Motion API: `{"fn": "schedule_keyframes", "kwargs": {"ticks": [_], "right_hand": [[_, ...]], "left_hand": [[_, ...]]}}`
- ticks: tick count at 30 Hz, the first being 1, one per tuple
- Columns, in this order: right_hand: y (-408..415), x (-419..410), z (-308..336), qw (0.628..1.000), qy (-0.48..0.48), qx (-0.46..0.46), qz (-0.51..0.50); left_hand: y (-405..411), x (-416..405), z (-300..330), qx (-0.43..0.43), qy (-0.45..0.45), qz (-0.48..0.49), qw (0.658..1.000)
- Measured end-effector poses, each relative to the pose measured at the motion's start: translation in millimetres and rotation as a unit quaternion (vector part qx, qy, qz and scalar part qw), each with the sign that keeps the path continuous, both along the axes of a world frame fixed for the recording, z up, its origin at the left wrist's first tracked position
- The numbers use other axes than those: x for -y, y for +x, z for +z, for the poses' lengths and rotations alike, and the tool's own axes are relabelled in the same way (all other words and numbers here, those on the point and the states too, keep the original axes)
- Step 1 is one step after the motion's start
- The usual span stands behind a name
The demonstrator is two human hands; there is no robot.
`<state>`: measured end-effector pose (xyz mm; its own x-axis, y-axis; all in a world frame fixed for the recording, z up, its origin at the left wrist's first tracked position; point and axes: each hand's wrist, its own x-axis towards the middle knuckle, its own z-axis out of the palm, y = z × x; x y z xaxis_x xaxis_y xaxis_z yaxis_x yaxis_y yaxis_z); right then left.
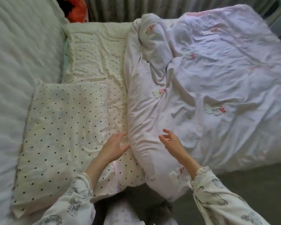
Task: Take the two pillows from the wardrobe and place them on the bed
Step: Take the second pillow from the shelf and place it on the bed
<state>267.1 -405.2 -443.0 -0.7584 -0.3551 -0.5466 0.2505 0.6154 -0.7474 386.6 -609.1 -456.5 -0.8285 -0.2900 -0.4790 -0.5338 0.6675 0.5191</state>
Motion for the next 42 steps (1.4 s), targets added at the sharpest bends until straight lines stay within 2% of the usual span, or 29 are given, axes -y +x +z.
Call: {"fn": "schedule_keyframes", "kwargs": {"ticks": [4,7,11,17,21,24,31,35,42], "right_hand": [[-24.7,-127.0,30.8,0.994,0.001,-0.049,-0.099],[-34.9,-224.0,46.0,0.983,-0.01,-0.065,-0.174],[-41.4,-334.1,58.0,0.953,-0.026,-0.096,-0.285],[-42.5,-449.5,79.4,0.904,-0.049,-0.119,-0.408],[-72.0,-526.3,102.4,0.874,-0.052,-0.144,-0.461],[-103.7,-585.3,119.0,0.854,-0.047,-0.164,-0.491],[-215.0,-704.0,138.4,0.823,-0.033,-0.187,-0.535],[-265.7,-769.4,150.2,0.806,-0.028,-0.199,-0.557],[-334.9,-911.4,166.7,0.776,-0.019,-0.231,-0.587]], "left_hand": [[-55.3,-88.8,26.1,-0.064,-0.019,-0.111,0.992],[-104.3,-163.5,49.8,-0.132,-0.018,-0.147,0.98],[-152.3,-275.7,74.3,-0.173,0.049,-0.195,0.964],[-211.9,-425.6,93.4,-0.185,0.132,-0.266,0.937],[-274.0,-501.4,102.1,-0.197,0.16,-0.312,0.916],[-332.8,-553.4,107.6,-0.206,0.18,-0.312,0.91],[-483.5,-670.3,118.4,-0.229,0.222,-0.326,0.89],[-556.6,-752.2,132.9,-0.252,0.215,-0.364,0.871],[-630.4,-911.7,146.5,-0.244,0.201,-0.44,0.841]]}}
